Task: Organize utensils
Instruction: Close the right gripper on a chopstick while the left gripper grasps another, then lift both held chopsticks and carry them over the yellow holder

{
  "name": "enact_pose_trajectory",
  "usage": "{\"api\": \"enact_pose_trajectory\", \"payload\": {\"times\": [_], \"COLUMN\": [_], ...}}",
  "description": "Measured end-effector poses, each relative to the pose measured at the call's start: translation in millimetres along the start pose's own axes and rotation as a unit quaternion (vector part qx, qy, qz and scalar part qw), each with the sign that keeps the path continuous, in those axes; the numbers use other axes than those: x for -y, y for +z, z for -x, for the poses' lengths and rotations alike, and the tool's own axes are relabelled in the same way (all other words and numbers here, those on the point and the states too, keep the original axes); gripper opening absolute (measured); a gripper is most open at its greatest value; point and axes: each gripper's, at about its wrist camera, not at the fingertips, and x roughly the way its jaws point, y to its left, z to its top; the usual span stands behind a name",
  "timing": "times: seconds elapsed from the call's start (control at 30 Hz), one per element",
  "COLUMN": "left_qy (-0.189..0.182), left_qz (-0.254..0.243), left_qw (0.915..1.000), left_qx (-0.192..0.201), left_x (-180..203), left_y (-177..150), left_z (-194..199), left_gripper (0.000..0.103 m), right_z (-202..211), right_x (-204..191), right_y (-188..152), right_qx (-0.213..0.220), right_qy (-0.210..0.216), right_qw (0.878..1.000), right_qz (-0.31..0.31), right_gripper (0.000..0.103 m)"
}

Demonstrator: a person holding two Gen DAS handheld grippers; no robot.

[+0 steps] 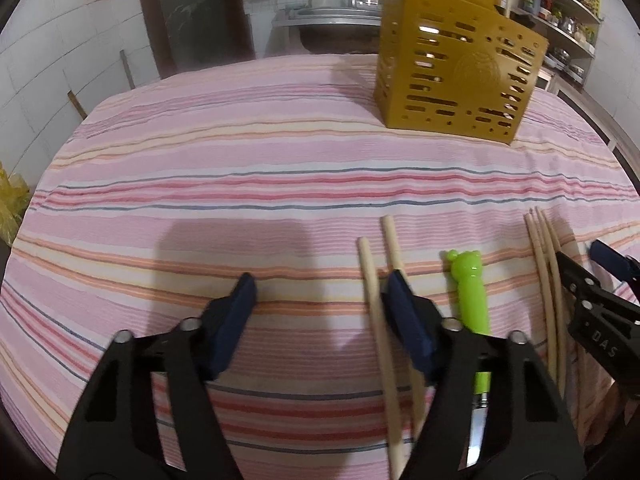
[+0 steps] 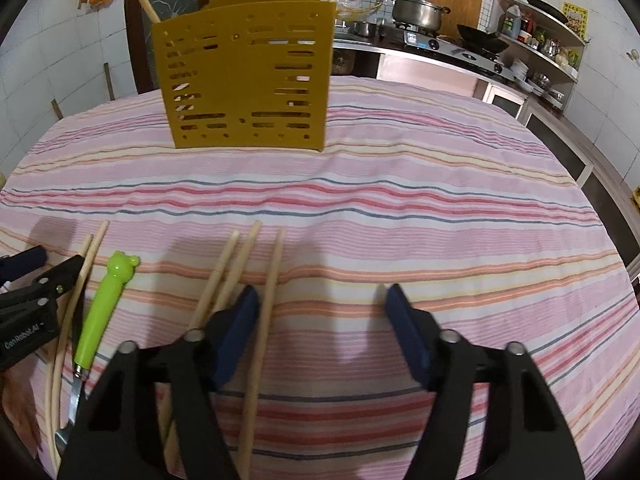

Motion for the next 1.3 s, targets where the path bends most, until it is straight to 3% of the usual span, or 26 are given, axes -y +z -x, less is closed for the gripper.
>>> {"api": "enact_pose_trajectory", "payload": {"times": [0.1,0.27,0.53,0.6,0.9,1.3], "left_qy": [-0.010,-0.017,-0.014,-0.017,-0.018,0.003], "left_qz": [-0.005,-0.006,-0.010,-0.006,0.007,0.020], "left_qw": [0.9999,0.9997,0.9996,0.9996,0.9998,0.9965], "left_qx": [-0.005,-0.016,-0.020,-0.022,-0.003,0.081], "left_x": [5,8,10,9,-1,-13], "left_y": [1,6,10,11,14,16], "left_z": [3,0,-6,-7,-1,47], "left_gripper": [0.042,0.023,0.008,0.008,0.005,0.005], "right_z": [1,-4,-10,-8,2,40], "right_x": [-5,-7,-10,-11,1,24], "right_y": [2,8,17,16,14,20], "right_qx": [0.000,-0.010,-0.017,-0.013,0.008,0.087], "right_qy": [0.003,0.013,0.018,0.019,0.043,0.057], "right_qw": [1.000,1.000,1.000,1.000,0.999,0.993], "right_qz": [0.007,0.000,0.001,0.002,-0.025,-0.057], "right_gripper": [0.042,0.035,0.014,0.010,0.008,0.006]}}
